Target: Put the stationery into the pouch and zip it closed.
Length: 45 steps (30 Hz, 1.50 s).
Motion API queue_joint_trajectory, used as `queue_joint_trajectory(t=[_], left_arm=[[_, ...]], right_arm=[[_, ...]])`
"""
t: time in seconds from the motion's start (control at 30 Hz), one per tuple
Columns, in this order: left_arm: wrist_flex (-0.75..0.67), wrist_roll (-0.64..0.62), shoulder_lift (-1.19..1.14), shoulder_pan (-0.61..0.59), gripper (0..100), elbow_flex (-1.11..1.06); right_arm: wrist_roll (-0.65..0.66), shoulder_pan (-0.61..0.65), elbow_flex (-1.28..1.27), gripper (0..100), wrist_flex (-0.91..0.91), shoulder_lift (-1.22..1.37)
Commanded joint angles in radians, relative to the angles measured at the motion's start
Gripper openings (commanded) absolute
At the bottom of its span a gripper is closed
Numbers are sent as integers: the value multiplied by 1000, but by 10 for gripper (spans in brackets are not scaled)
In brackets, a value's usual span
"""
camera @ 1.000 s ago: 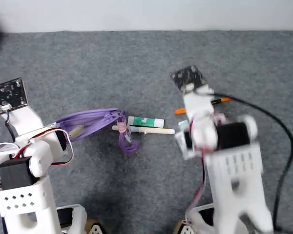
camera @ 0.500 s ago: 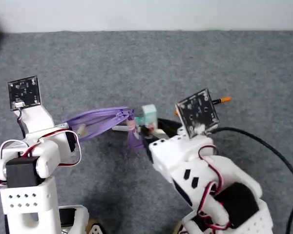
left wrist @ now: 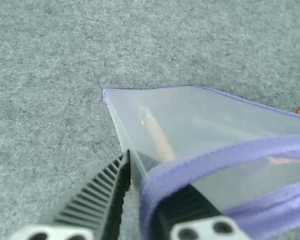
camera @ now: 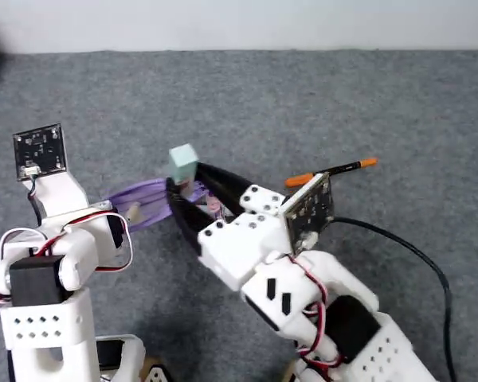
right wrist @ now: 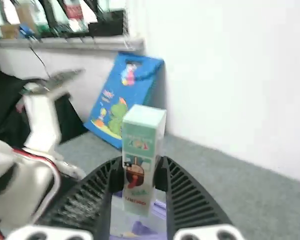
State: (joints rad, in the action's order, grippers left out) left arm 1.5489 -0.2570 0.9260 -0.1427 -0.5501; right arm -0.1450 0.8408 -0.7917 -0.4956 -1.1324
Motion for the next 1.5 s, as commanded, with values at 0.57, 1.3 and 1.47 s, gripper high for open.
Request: queue_joint_trajectory(t=[0.57,1.3,1.47], left_arm=[[-2,-11,-6,5,12,31],[-2,-11,-6,5,12,31],[-2,-11,-6,5,12,31]], right_arm=[[-12,82,-12,13,163,292],[-5,68,-57,174,-70,125],[-6,-120,-55,173,-274,-7]])
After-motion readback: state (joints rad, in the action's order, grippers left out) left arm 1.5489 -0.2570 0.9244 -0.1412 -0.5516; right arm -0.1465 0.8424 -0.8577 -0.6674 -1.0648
